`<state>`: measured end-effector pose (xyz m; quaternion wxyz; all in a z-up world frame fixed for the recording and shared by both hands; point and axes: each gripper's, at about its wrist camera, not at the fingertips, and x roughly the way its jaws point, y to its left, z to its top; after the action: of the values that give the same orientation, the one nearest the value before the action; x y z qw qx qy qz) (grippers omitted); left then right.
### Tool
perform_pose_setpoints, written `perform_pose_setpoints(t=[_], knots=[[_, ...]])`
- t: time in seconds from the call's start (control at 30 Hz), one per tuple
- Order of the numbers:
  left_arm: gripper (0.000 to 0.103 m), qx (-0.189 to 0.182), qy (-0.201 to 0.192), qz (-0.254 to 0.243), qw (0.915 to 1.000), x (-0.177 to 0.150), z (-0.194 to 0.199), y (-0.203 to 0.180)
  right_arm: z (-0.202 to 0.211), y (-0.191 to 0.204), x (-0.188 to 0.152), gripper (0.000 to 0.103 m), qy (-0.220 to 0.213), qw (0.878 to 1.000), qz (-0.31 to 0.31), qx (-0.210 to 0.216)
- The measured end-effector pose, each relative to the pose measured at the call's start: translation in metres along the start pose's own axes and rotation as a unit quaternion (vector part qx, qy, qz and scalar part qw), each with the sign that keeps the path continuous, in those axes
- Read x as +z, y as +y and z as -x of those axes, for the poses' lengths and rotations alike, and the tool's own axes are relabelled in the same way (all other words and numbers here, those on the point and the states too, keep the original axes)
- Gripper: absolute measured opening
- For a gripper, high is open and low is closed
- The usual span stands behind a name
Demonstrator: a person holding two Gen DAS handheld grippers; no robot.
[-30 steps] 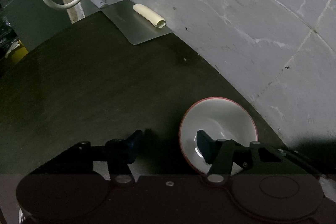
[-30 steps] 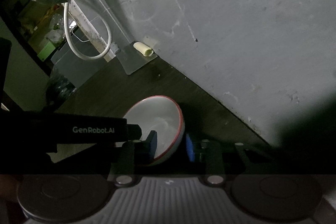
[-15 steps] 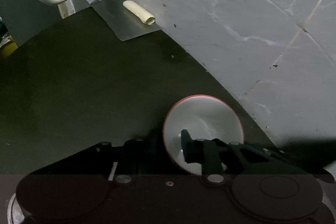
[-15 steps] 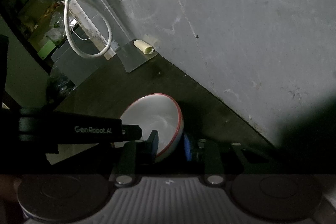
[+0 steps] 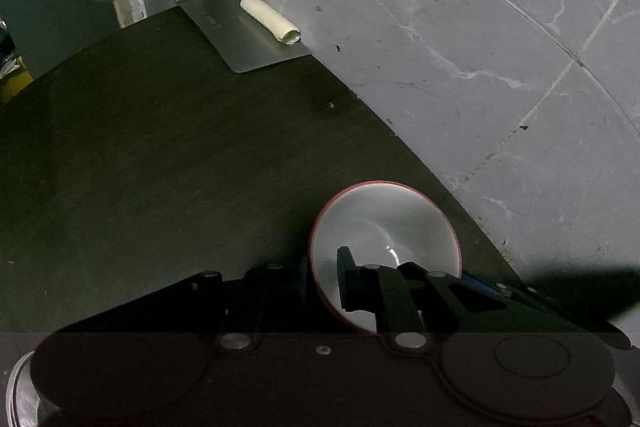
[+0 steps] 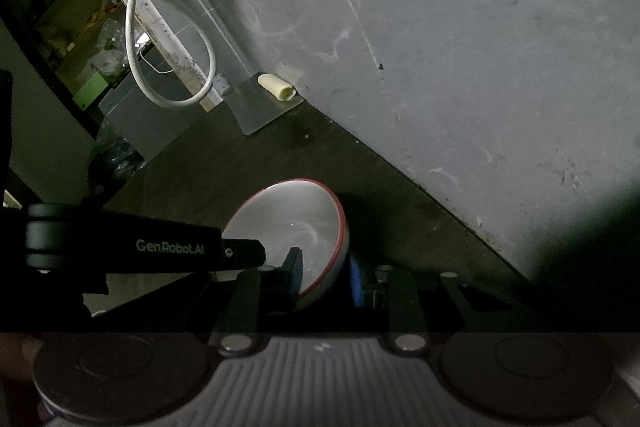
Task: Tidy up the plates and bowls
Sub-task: 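Lift the second white bowl off the table with the left tool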
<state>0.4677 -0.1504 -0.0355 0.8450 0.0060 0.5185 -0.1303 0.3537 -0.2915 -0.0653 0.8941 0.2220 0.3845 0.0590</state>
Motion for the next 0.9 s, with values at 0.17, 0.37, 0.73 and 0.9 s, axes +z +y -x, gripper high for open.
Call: perform_pose_setpoints(t=[0.17,0.37,0.73,0.9], knots=[[0.013,0.001,-0.002,-0.001,1.0000,-0.0008,0.0009,0.0000,0.0007,0.0006,-0.0008,0.026,0.000,1.000,0.003,0.000],[0.011,-0.001,-0.005,-0.001,1.0000,-0.0036,0.0027,0.0017,0.0007,0.0005,-0.0014,0.025,0.000,1.000,0.005,-0.001],[0.009,0.003,-0.003,-0.004,1.0000,-0.0090,0.0037,0.0016,-0.0011,-0.0006,-0.0008,0.023,0.001,1.000,0.002,0.002],[0.009,0.006,-0.007,-0.006,0.9999,-0.0081,0.0046,-0.0002,-0.0003,-0.0019,0.0010,0.023,0.002,1.000,0.005,0.002]])
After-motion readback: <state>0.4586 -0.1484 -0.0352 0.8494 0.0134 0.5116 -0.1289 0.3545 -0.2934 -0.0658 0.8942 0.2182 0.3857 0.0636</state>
